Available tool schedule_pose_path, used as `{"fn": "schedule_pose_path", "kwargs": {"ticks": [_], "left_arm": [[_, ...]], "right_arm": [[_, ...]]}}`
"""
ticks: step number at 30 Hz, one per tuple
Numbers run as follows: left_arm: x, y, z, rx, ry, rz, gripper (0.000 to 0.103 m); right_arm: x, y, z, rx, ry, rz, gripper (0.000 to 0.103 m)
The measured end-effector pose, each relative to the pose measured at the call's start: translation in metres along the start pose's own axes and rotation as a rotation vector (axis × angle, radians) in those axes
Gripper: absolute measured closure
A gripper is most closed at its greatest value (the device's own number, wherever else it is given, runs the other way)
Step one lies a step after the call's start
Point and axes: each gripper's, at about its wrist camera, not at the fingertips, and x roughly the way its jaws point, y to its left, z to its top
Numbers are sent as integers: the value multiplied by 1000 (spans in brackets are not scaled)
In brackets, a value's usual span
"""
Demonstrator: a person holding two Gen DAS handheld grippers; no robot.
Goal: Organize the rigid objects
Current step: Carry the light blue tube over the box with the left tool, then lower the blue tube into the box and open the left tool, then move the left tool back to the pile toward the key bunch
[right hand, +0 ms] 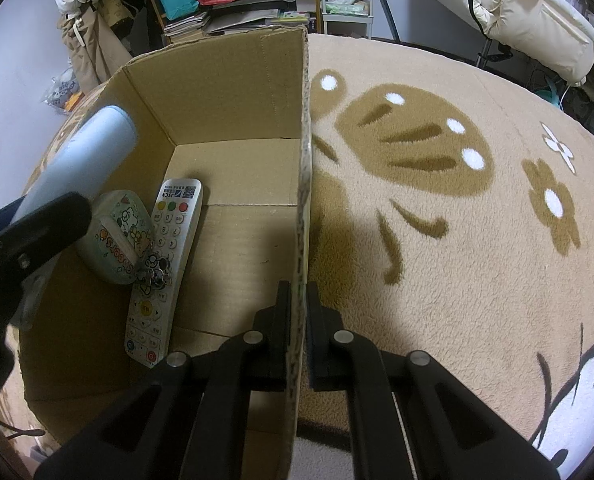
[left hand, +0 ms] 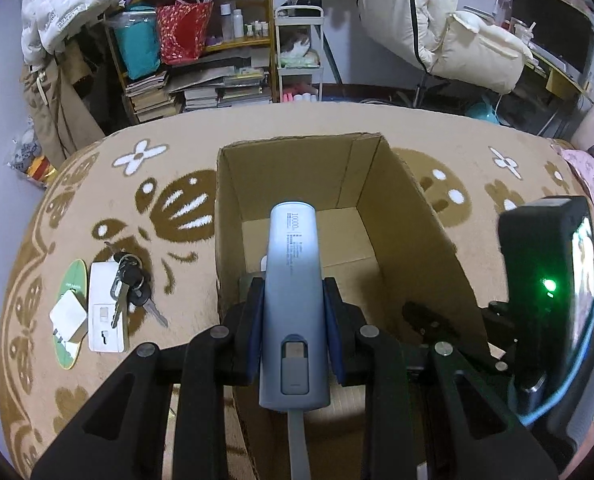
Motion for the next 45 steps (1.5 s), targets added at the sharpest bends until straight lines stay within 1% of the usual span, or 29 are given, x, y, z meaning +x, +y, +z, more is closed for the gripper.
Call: {"fn": "schedule_pose_path", "kwargs": {"ticks": [5, 7, 11, 15, 18, 20, 23, 24, 25, 27, 29, 31, 32, 33, 34, 38, 45], "left_arm": [[9, 7, 3, -29, 14, -13, 77], [12, 10, 3, -33, 21, -1, 77], [13, 8, 3, -23, 24, -5, 77], [3, 7, 6, -9, -25, 11, 75], [-4, 15, 9, -33, -39, 27, 75], [-6, 21, 10, -58, -33, 20, 75], [-11, 33, 11, -99, -39, 23, 72], [-13, 36, 12, -105, -45, 30, 67], [-16, 40, 12, -111, -53, 40, 55], [-23, 46, 12, -118, -77, 63, 44], [-27, 51, 13, -119, -81, 90, 37], [-28, 58, 13, -128, -76, 115, 16], [-28, 61, 13, -131, -74, 126, 12], [-28, 64, 13, -131, -69, 137, 6], [-27, 68, 12, -130, -65, 151, 3], [-24, 85, 9, -139, -71, 214, 1], [-4, 118, 5, -166, -10, 240, 1]], "right_arm": [[0, 0, 0, 0, 0, 0, 96], [0, 0, 0, 0, 0, 0, 96], [0, 0, 0, -4, -1, -5, 96], [0, 0, 0, -3, 0, 1, 95], [1, -1, 1, -1, 3, 0, 95], [1, -2, 1, 4, 7, 9, 95], [2, -3, 2, 7, 11, 7, 95], [2, -3, 2, 6, 11, 5, 95], [2, -3, 2, 5, 10, 5, 95], [3, -3, 3, 5, 11, 7, 95], [3, -3, 3, 6, 11, 8, 95], [2, -3, 3, 5, 11, 7, 95], [2, -3, 3, 6, 11, 7, 95], [2, -3, 3, 6, 11, 7, 95], [2, -3, 3, 6, 11, 7, 95], [2, -3, 3, 5, 11, 7, 95], [3, -2, 3, 5, 11, 7, 95]]}}
